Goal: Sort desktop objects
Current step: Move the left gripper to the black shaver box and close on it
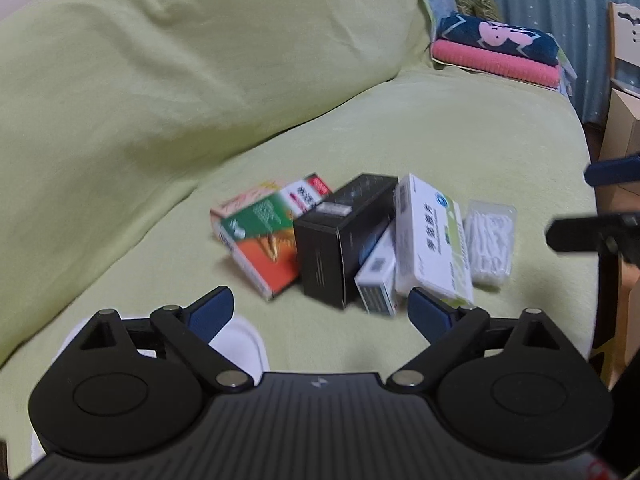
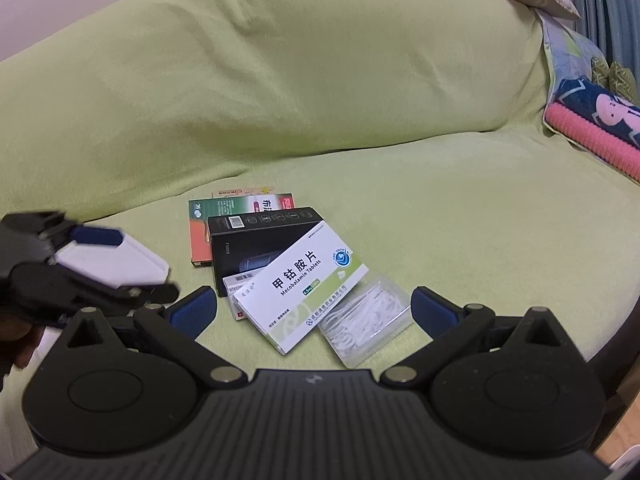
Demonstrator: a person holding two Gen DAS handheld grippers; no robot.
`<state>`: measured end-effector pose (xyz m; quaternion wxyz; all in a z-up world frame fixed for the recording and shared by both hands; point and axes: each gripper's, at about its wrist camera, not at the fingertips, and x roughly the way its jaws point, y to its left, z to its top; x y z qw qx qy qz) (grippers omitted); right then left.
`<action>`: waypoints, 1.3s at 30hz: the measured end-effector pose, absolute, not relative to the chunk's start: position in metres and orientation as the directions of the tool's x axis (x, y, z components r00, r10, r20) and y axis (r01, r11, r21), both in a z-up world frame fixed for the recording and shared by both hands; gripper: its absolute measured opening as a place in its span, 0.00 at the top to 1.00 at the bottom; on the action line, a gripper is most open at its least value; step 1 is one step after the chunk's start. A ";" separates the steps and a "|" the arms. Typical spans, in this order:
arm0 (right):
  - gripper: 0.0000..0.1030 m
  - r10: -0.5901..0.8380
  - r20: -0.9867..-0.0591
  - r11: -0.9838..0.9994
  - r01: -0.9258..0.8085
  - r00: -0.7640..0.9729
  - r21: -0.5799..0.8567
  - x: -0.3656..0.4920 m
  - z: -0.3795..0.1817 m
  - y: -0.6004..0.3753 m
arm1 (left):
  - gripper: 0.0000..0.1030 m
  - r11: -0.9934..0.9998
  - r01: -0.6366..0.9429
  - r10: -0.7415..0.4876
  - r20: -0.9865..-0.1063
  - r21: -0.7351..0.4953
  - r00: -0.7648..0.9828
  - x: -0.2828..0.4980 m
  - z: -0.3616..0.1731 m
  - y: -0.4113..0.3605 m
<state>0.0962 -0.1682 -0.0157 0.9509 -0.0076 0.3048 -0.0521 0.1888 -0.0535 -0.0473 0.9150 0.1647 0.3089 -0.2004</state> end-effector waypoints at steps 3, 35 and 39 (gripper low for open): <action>0.01 -0.099 -0.586 0.995 0.100 0.804 -0.032 0.102 -0.020 -0.171 | 0.07 0.851 0.497 -0.295 -0.628 0.171 0.721 0.211 -0.050 -0.058; 0.01 -0.097 -0.619 0.993 0.119 0.779 -0.006 0.098 -0.031 -0.178 | 0.51 0.809 0.585 -0.402 -0.672 0.058 0.622 0.223 -0.072 -0.044; 0.01 -0.082 -0.616 0.995 0.095 0.784 -0.012 0.092 -0.026 -0.166 | 0.52 0.839 0.542 -0.380 -0.673 0.038 0.635 0.196 -0.067 -0.032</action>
